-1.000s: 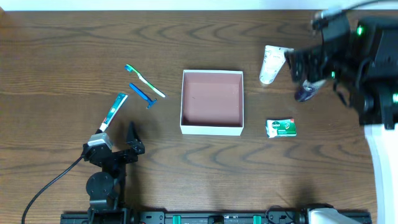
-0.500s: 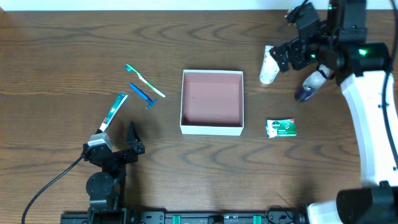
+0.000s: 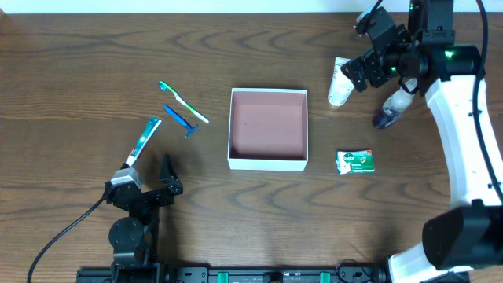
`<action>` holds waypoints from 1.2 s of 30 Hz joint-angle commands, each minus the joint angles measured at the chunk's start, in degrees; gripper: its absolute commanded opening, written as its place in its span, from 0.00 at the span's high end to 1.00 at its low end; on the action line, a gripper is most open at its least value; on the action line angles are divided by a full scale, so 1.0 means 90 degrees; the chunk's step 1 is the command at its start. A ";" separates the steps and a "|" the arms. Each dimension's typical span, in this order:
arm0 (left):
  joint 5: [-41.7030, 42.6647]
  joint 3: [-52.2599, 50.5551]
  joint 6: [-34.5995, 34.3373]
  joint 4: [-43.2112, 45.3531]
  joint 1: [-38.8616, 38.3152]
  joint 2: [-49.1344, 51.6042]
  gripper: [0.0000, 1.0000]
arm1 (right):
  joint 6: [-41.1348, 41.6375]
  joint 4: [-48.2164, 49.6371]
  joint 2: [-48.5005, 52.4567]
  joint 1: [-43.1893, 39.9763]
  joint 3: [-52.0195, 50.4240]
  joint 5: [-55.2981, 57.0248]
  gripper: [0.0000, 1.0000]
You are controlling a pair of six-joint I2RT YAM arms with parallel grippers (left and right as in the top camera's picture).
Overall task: Pack container
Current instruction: 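Reach the right gripper to the white lotion tube and grasp it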
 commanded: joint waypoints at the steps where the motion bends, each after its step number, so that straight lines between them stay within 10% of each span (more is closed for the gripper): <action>1: -0.0102 -0.0134 0.0056 -0.0223 0.0032 0.0007 0.02 | -0.0194 -0.0012 0.0260 -0.0061 0.0085 -0.0102 0.09; 18: -0.0102 -0.0134 0.0056 -0.0223 0.0032 0.0007 0.02 | -0.0257 0.0277 0.0792 -0.0061 0.0080 -0.0126 0.50; 25: -0.0100 -0.0134 0.0056 -0.0223 0.0032 0.0007 0.02 | -0.0007 0.0357 0.0804 -0.0061 0.0080 -0.0124 0.97; 36: -0.0102 -0.0134 0.0056 -0.0223 0.0032 0.0007 0.02 | 0.0566 0.0493 0.0804 -0.0053 0.0080 -0.0124 0.99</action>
